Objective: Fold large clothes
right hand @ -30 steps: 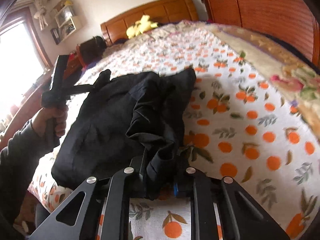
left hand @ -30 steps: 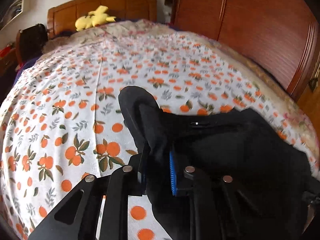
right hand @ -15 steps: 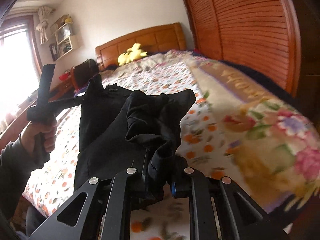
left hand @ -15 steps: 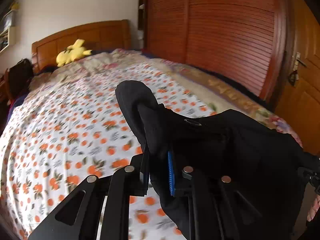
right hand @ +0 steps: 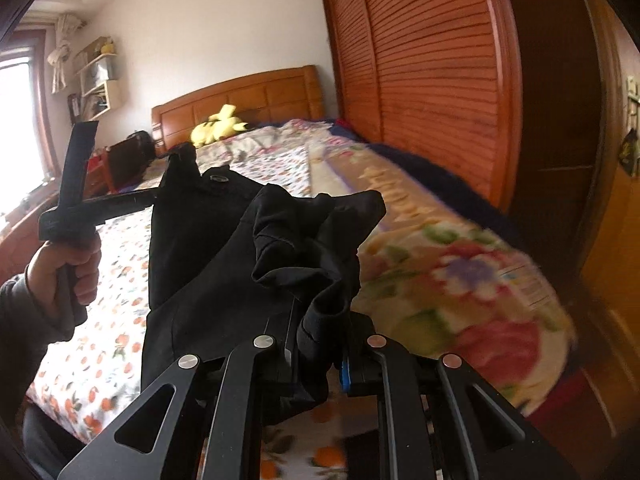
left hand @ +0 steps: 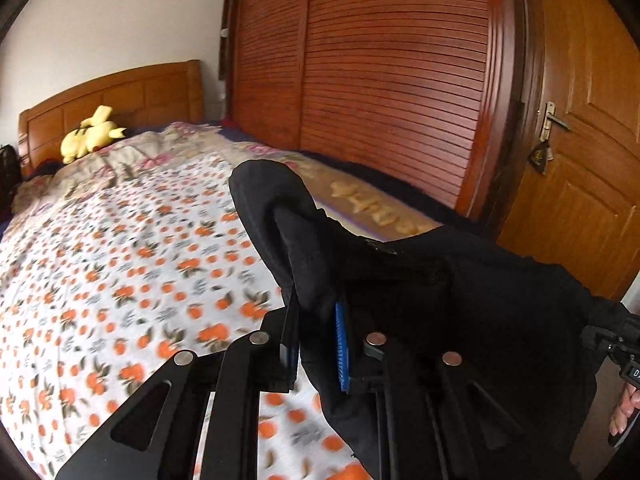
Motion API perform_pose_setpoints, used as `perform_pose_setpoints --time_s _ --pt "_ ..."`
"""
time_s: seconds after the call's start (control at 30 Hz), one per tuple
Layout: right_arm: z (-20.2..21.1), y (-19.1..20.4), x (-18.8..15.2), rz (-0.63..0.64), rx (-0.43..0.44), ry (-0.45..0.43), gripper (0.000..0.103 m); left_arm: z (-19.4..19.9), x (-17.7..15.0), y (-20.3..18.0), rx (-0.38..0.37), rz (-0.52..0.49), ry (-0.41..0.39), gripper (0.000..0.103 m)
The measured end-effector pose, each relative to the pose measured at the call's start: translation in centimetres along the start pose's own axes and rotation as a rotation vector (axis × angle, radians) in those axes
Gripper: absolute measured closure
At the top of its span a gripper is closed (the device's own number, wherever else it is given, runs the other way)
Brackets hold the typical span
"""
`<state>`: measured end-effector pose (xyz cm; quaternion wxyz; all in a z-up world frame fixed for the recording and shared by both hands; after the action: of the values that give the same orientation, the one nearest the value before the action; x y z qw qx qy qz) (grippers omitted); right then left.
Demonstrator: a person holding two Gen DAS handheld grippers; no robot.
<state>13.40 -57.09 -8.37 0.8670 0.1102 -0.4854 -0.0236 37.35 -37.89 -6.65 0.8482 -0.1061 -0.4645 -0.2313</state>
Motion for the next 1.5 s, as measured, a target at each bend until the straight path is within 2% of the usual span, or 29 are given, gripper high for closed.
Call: perform_pose_setpoints --time_s 0.2,0.37,0.53,0.6,0.7,0.77,0.83,0.9,0.93,1.0,1.07,1.1,1.13,1.23,1.4,1.5 --pt "1.9 -3.9 1.2 -0.004 -0.093 -0.018 0.091 -2.4 2.9 -5.0 -0.075 -0.015 0.004 0.088" --pt "3.6 -7.1 1.5 -0.033 -0.163 -0.026 0.091 -3.8 4.1 -9.3 -0.113 -0.062 0.0 0.087" --pt "4.2 -9.2 -0.1 -0.056 -0.215 0.014 0.091 -5.8 2.7 -13.1 -0.155 -0.111 0.054 0.087" --pt "3.8 -10.1 -1.1 -0.077 -0.224 0.035 0.09 -6.6 2.0 -13.9 -0.148 -0.129 0.067 0.087" --pt "3.8 -11.3 -1.6 -0.112 -0.242 0.051 0.083 -8.2 1.0 -14.1 -0.118 -0.125 0.11 0.085" --pt "4.4 -11.5 -1.6 -0.107 -0.28 0.035 0.071 -8.8 0.5 -13.6 -0.103 -0.12 0.128 0.078" --pt "5.3 -11.3 -1.6 -0.09 -0.316 0.014 0.063 -9.1 0.1 -12.9 -0.089 -0.106 0.159 0.072" --pt "6.2 -11.2 -1.5 -0.094 -0.322 -0.008 0.063 -8.6 -0.3 -12.4 -0.075 -0.117 0.14 0.065" --pt "6.5 -11.1 -1.4 -0.092 -0.322 -0.019 0.063 -8.2 -0.4 -12.3 -0.071 -0.128 0.128 0.056" --pt "7.0 -10.4 -0.7 -0.075 -0.329 -0.048 0.063 -7.4 -0.7 -11.9 -0.064 -0.138 0.115 0.049" --pt "7.2 -9.6 0.0 -0.056 -0.307 -0.068 0.063 -6.4 -0.9 -11.6 -0.063 -0.139 0.1 0.047" --pt "7.1 -9.1 0.3 -0.039 -0.292 -0.074 0.063 -5.9 -0.9 -11.4 -0.064 -0.138 0.094 0.038" --pt "6.9 -8.6 0.6 -0.024 -0.273 -0.077 0.063 -5.1 -1.1 -11.1 -0.066 -0.135 0.08 0.025" --pt "5.5 -7.9 0.8 -0.002 -0.222 -0.06 0.063 -2.5 -1.7 -10.5 -0.08 -0.126 0.03 0.002" --pt "2.9 -9.2 -0.4 -0.056 -0.175 -0.008 0.063 0.4 -3.4 -9.3 -0.083 -0.107 0.011 0.002" --pt "1.8 -11.3 -1.4 -0.101 -0.209 0.035 0.063 2.2 -4.4 -9.0 -0.085 -0.115 -0.002 0.002"
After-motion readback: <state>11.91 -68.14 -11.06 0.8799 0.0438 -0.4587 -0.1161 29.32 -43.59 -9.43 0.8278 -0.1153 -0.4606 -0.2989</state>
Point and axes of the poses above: each gripper's, at about its wrist camera, not at the fingertips, and z roughly against the way its jaws point, y to its left, x to its top, the point moved 1 cm from there along -z, roughly the way its jaws point, and after that the axes turned 10 degrees about x, right-handed, at the moved point
